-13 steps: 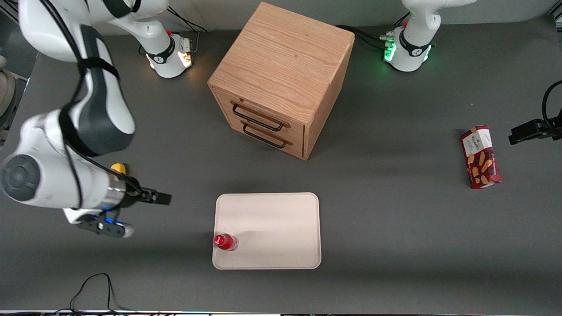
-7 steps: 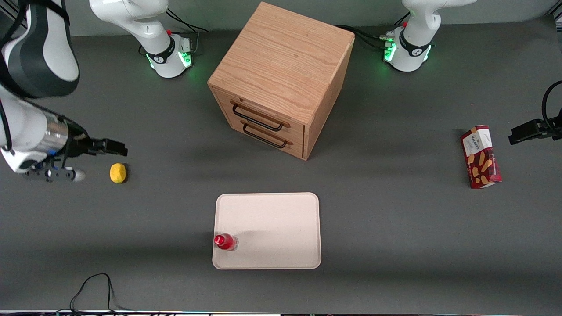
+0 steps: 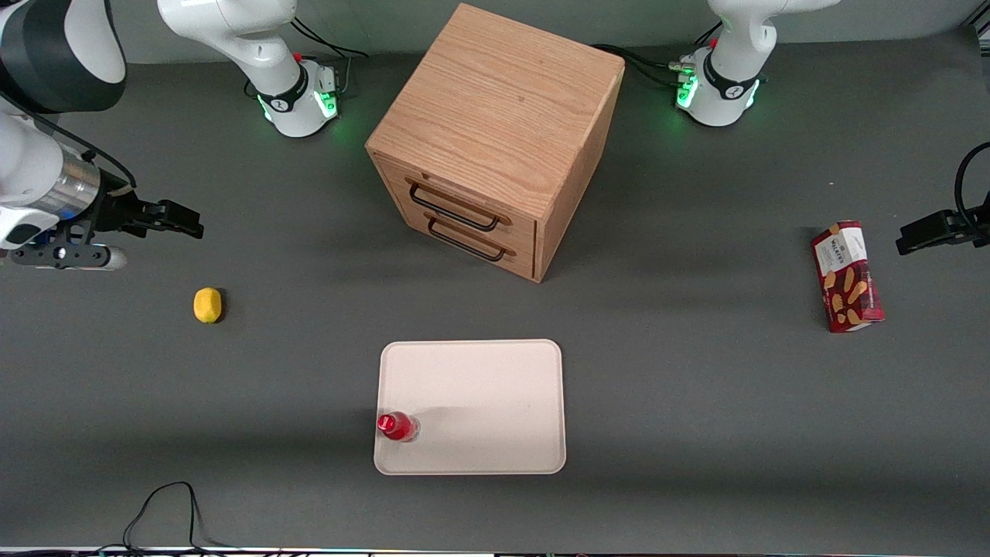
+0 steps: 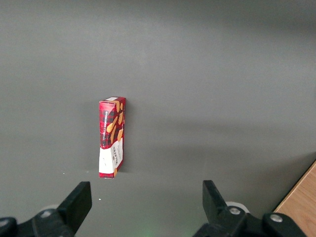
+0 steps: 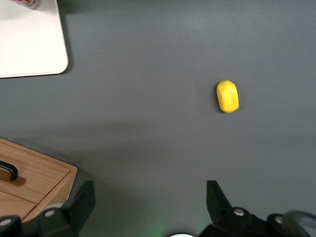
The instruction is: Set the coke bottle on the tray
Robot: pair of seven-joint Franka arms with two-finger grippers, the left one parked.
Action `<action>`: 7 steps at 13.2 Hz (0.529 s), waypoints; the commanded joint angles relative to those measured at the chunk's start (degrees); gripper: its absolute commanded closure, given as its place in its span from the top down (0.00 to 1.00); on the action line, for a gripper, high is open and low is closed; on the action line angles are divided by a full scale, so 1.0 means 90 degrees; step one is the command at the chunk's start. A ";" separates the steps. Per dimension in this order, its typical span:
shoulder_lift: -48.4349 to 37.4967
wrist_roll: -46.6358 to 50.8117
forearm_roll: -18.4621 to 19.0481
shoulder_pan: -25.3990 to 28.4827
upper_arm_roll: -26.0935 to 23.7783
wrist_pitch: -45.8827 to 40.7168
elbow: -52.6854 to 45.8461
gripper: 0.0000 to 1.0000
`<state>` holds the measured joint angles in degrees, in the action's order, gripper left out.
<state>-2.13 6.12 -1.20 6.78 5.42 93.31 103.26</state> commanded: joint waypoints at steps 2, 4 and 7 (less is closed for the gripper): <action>0.0177 -0.0679 -0.0003 -0.0265 -0.0046 -0.0357 -0.0389 1.00; 0.0207 -0.0748 -0.0042 -0.0363 -0.0056 -0.0416 -0.0429 1.00; 0.0275 -0.0768 -0.0071 -0.0353 -0.0056 -0.0426 -0.0527 1.00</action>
